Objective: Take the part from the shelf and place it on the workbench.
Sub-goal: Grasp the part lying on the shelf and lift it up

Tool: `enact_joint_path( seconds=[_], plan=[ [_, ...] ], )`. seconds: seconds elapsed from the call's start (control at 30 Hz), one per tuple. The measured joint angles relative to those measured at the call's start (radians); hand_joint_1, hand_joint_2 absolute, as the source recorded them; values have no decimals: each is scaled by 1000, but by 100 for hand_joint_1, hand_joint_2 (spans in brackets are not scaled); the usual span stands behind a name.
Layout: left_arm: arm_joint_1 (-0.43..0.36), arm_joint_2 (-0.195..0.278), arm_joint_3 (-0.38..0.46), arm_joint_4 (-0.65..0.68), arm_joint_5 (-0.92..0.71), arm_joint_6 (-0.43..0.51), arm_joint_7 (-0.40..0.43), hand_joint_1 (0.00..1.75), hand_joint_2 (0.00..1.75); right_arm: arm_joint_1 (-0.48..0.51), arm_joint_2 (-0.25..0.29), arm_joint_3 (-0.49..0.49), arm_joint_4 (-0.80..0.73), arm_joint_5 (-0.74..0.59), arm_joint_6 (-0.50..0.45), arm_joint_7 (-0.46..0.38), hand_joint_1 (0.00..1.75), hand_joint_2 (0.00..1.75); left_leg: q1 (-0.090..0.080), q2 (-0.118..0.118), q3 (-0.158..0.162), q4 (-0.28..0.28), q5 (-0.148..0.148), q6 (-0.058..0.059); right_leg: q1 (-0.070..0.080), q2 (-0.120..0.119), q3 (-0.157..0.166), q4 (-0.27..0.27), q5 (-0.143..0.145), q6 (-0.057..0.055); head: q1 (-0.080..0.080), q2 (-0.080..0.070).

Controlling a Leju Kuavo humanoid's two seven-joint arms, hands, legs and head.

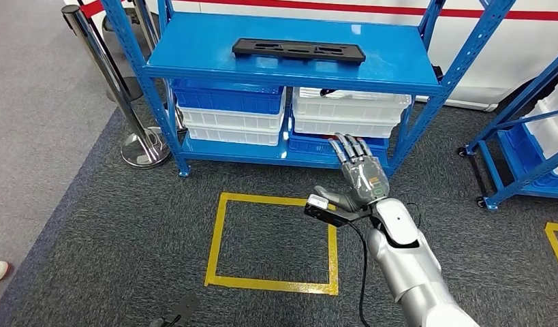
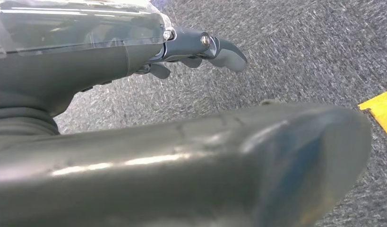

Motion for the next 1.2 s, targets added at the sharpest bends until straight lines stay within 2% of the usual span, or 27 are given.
enact_joint_path(
  seconds=[0.03, 0.07, 0.1, 0.13, 0.17, 0.2, 0.23, 0.3, 0.37, 0.4, 0.47, 0.53, 0.57, 0.6, 0.63, 0.67, 0.73, 0.77, 0.9, 0.93, 0.97, 1.03, 1.07, 1.1, 1.13, 1.2],
  plan=[
    [0, 0, 4, 1, 1, 0, 0, 0, 0, 0, -15, 19, -17, -20, 0, 5, 0, 0, -1, 0, 0, 0, 0, 1, 0, 0, -30, 58, -18, 1, 0, 0],
    [1, 0, 8, 2, 3, 1, 0, 0, 0, 0, -30, 38, -32, -40, 0, 9, 0, 0, -2, -1, 1, 0, -1, 2, 0, 0, -47, 84, -17, 1, 0, 0],
    [1, 0, 12, 3, 5, 1, 0, 0, 0, 0, -44, 57, -47, -61, 0, 13, 0, 0, -4, -2, 2, 0, -2, 3, 1, 0, -42, 68, 5, -3, 0, 0],
    [2, 0, 14, 4, 7, 1, 0, 0, 0, -1, -57, 74, -61, -83, 0, 15, 0, 0, -6, -4, 5, 0, -2, 3, 3, 0, -19, 14, 42, -9, 0, 0],
    [2, 0, 16, 4, 9, 1, -1, 0, 0, -3, -69, 89, -74, -103, 0, 17, 0, 0, -7, -5, 7, 0, -3, 3, 6, 1, 15, -62, 82, -18, 0, 0],
    [1, -1, 18, 5, 10, 1, -3, 0, 0, -5, -79, 102, -85, -121, 0, 18, 0, 0, -11, -6, 8, 0, -4, 2, 9, 0, 48, -130, 109, -26, 0, 0],
    [1, -2, 19, 6, 11, 1, -4, 0, 0, -7, -86, 113, -92, -133, 0, 18, 0, 0, -12, -6, 8, 0, -5, 0, 13, 0, 70, -178, 124, -33, 0, 0],
    [1, -3, 22, 7, 11, 1, -7, 0, 0, -8, -96, 132, -101, -145, 0, 18, 0, 0, -13, -5, 7, -2, -5, -7, 17, 0, 83, -206, 125, -37, 0, 0],
    [1, -3, 23, 8, 11, 1, -8, 0, 0, -7, -101, 147, -109, -147, 0, 18, 0, 0, -14, -3, 8, -2, -9, -17, 12, 0, 87, -219, 130, -41, 0, 0],
    [1, -3, 23, 8, 11, 1, -8, 0, 0, -8, -103, 152, -113, -148, 0, 18, 0, 0, -15, -3, 3, 13, -21, -22, 8, -1, 92, -227, 134, -45, 0, 0],
    [1, -2, 24, 9, 10, 1, -8, 0, 0, -9, -104, 159, -118, -150, 0, 18, 0, 0, -13, -1, -36, 101, -71, -29, 3, -3, 99, -238, 137, -50, 0, 0],
    [1, -2, 24, 9, 10, 1, -9, 0, 0, -7, -106, 165, -119, -163, -2, 19, 0, 0, -8, -1, -102, 233, -123, -37, 2, -4, 100, -237, 136, -52, 0, 0],
    [2, -2, 24, 9, 10, 2, -10, 0, 0, -5, -107, 169, -119, -178, -4, 19, 0, 0, -5, 0, -123, 271, -128, -40, 2, -4, 100, -235, 134, -52, 0, 0],
    [3, -1, 24, 9, 10, 2, -11, 0, 0, -4, -109, 171, -119, -199, -5, 17, 0, 0, -3, 0, -126, 269, -112, -43, 2, -3, 102, -233, 131, -50, 0, 0],
    [3, 0, 24, 9, 10, 2, -12, 0, 0, -4, -111, 172, -120, -223, -5, 15, 0, 0, -1, 0, -107, 225, -78, -44, 1, -2, 104, -230, 127, -48, 0, 0],
    [3, 1, 24, 9, 9, 2, -14, 0, 0, -4, -113, 172, -122, -247, -6, 12, 0, 0, 2, 2, -76, 154, -38, -46, 0, -2, 107, -225, 122, -44, 0, 0],
    [2, 2, 24, 9, 7, 1, -16, 0, 0, -7, -119, 172, -129, -278, -6, 7, 0, 0, 2, 4, -19, 38, 3, -42, 2, 0, 107, -215, 112, -33, 0, 0],
    [1, 3, 24, 10, 5, 1, -17, 0, 0, -8, -123, 172, -133, -284, -6, 6, 0, 0, 1, 4, -8, 13, 5, -37, 5, 0, 105, -211, 109, -29, 0, 0],
    [3, 4, 26, 12, 3, 0, -12, 0, 0, -9, -134, 173, -152, -288, -6, 1, 0, 0, -1, 1, -5, 4, -2, -9, 2, -1, 97, -194, 96, -10, 1, 0],
    [2, 4, 27, 12, 4, 0, -10, 0, 0, -10, -135, 174, -156, -287, -6, 1, 0, 0, 0, 1, -2, 2, -2, -3, 0, -1, 82, -163, 79, -5, 1, 0],
    [2, 4, 27, 12, 6, 0, -10, 0, 0, -11, -136, 175, -159, -285, -6, 2, 0, 0, 0, 1, 0, 2, -4, 2, -1, -1, 53, -108, 53, 0, 1, 0],
    [2, 4, 28, 13, 8, 1, -9, 0, 0, -9, -137, 180, -161, -282, -3, 5, 0, 0, -1, 1, 3, 2, -10, 8, -2, -1, -28, 32, 1, 5, 1, 0],
    [2, 4, 28, 13, 9, 1, -9, 0, 0, -7, -137, 182, -161, -281, -2, 7, 0, 0, -2, 0, 6, 2, -13, 9, -3, -1, -59, 79, -6, 6, 1, 0],
    [3, 4, 29, 13, 9, 2, -9, 0, 0, -5, -137, 184, -161, -280, 0, 8, 0, 0, -2, -2, 11, 2, -17, 9, -3, -1, -72, 86, 11, 4, 1, 0],
    [3, 4, 29, 13, 10, 2, -9, 0, 0, -5, -137, 184, -161, -279, 1, 9, 0, 0, -4, -4, 19, 2, -22, 9, -2, -1, -63, 54, 47, 0, 1, 0],
    [3, 2, 30, 14, 10, 2, -9, 0, 0, -7, -137, 185, -161, -279, 1, 9, 0, 0, -5, -7, 37, 1, -34, 6, 4, 0, -4, -87, 135, -15, 1, 0]
  ],
)
